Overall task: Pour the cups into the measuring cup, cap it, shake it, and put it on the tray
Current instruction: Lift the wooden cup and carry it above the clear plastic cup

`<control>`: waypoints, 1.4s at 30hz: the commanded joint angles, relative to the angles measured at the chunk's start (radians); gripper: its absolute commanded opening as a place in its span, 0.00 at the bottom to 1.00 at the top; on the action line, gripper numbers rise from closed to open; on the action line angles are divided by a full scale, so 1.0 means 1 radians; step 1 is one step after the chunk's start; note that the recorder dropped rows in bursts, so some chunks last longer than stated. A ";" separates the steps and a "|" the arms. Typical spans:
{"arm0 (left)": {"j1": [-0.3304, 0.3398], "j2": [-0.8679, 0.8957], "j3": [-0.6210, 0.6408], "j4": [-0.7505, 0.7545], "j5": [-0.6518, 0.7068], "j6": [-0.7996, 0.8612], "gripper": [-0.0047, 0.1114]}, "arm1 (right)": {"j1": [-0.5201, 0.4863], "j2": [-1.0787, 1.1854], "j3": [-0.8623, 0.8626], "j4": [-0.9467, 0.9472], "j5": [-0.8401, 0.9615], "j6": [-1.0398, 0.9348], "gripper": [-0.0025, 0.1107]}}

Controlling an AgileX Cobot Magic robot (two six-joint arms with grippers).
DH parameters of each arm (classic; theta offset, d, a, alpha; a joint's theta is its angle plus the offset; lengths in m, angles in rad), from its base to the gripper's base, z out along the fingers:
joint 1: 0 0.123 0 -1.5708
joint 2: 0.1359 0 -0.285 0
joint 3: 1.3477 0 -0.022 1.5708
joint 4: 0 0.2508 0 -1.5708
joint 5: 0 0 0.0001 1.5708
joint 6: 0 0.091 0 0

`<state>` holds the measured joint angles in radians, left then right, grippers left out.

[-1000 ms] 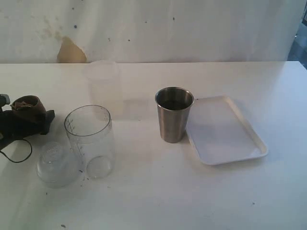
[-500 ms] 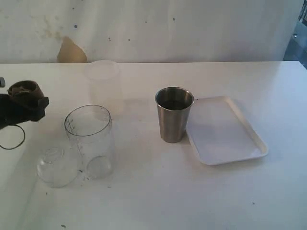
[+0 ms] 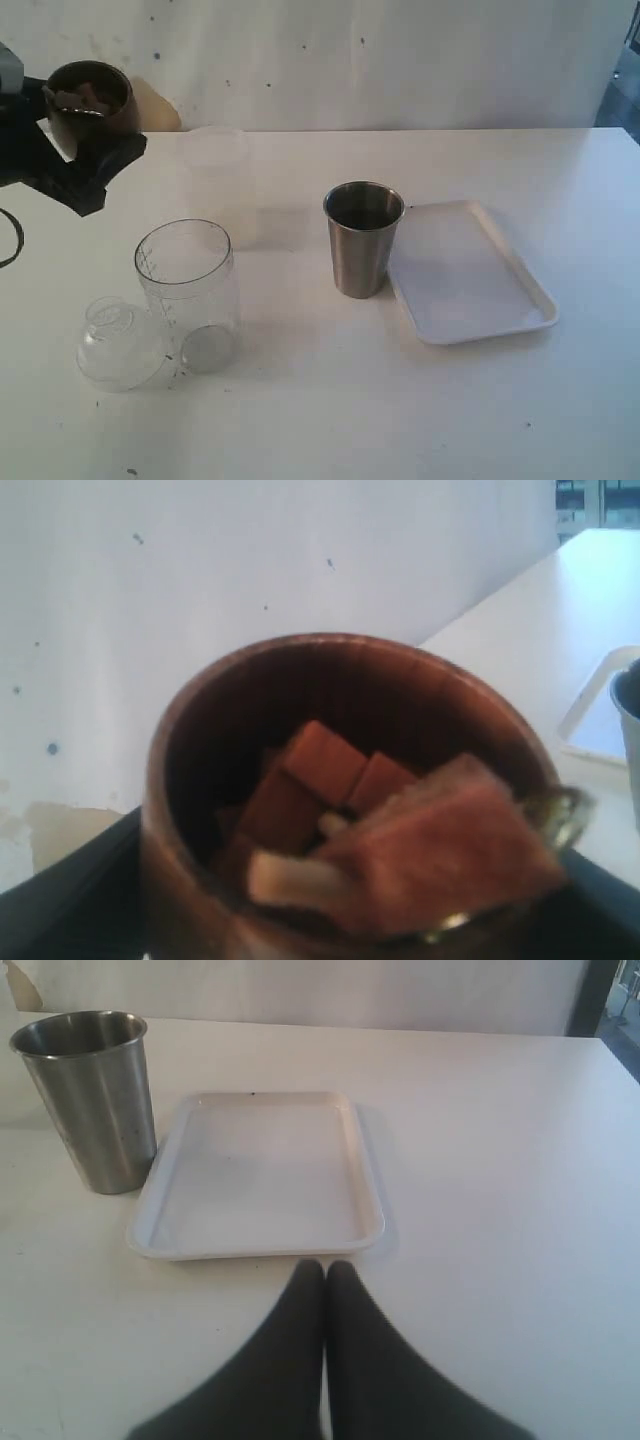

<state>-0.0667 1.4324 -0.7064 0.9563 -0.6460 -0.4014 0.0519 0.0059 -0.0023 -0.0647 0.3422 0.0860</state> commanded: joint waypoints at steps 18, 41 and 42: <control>-0.078 -0.025 -0.006 0.172 0.137 0.061 0.04 | -0.002 -0.006 0.002 -0.006 -0.006 -0.003 0.02; -0.127 0.018 -0.006 0.009 0.036 0.519 0.04 | -0.002 -0.006 0.002 -0.006 -0.006 -0.003 0.02; -0.127 0.026 -0.006 0.007 0.036 0.533 0.04 | -0.002 -0.006 0.002 -0.006 -0.006 -0.003 0.02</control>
<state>-0.1898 1.4439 -0.7064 0.9965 -0.5830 0.1005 0.0519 0.0059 -0.0023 -0.0647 0.3422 0.0860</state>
